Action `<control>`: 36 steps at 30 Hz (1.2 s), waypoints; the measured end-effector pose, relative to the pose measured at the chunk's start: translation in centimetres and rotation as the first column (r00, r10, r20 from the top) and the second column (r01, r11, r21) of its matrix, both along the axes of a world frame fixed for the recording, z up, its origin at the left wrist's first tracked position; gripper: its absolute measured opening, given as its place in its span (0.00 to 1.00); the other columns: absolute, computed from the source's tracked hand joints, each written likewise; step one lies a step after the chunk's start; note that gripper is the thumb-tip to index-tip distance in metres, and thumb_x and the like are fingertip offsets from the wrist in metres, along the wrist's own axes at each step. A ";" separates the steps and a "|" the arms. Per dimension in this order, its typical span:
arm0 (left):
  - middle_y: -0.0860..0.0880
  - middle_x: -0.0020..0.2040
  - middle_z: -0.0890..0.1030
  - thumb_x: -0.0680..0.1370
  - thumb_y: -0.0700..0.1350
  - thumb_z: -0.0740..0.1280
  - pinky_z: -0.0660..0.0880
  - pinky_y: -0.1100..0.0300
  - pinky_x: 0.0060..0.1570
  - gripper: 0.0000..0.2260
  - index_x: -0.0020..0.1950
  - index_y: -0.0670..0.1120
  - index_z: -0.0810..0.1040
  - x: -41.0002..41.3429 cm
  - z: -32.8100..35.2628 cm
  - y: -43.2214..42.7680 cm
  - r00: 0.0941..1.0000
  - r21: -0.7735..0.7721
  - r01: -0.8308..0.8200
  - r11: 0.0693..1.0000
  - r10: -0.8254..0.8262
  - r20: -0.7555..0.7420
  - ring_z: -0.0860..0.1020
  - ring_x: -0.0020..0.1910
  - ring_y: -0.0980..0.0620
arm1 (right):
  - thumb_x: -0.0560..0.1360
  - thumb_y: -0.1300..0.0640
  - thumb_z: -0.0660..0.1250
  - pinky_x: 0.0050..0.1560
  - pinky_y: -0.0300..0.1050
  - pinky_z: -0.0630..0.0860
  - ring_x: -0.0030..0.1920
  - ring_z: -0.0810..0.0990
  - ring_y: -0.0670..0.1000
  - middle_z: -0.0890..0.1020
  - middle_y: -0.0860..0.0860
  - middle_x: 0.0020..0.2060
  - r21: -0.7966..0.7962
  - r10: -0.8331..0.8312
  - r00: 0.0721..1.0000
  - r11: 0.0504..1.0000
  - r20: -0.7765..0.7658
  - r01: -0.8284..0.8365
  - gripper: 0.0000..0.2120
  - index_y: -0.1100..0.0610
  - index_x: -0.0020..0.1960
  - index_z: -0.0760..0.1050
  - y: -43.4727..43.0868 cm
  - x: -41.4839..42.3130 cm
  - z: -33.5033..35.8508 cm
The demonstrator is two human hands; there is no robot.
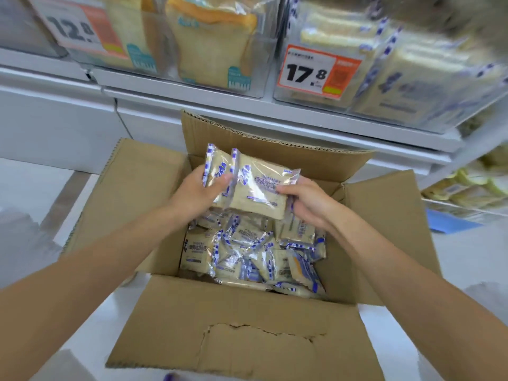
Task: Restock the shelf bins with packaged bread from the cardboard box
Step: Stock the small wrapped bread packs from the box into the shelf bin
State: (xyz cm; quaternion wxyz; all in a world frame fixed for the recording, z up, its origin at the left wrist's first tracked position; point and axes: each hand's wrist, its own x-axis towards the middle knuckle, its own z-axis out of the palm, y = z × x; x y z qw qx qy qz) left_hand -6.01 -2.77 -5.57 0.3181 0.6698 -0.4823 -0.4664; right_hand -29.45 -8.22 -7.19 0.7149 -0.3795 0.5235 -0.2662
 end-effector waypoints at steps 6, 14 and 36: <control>0.62 0.49 0.77 0.74 0.54 0.72 0.69 0.73 0.45 0.14 0.54 0.56 0.71 -3.7 6.2 0.0 0.986 -0.026 0.085 0.996 -0.088 -0.142 0.74 0.45 0.68 | 0.79 0.57 0.63 0.45 0.49 0.81 0.52 0.81 0.57 0.81 0.58 0.55 -0.015 -0.006 0.992 1.000 0.128 0.008 0.18 0.61 0.68 0.70 1.9 0.8 8.2; 0.58 0.49 0.80 0.70 0.56 0.76 0.69 0.74 0.39 0.23 0.60 0.49 0.75 -5.1 15.0 -4.2 0.998 -0.351 0.052 0.935 -0.043 0.035 0.78 0.46 0.61 | 0.70 0.59 0.76 0.61 0.58 0.77 0.56 0.83 0.56 0.84 0.55 0.55 -0.369 -0.106 0.994 0.924 0.004 0.100 0.24 0.59 0.64 0.73 -0.6 -1.2 19.1; 0.52 0.59 0.81 0.50 0.75 0.69 0.76 0.52 0.61 0.47 0.63 0.51 0.78 -7.5 22.6 -31.7 0.910 -0.425 0.279 0.861 -0.095 0.404 0.79 0.58 0.49 | 0.63 0.41 0.78 0.61 0.46 0.76 0.61 0.79 0.53 0.76 0.53 0.67 -0.690 -0.375 0.883 0.719 -0.284 0.083 0.43 0.54 0.72 0.66 -24.0 -3.0 24.5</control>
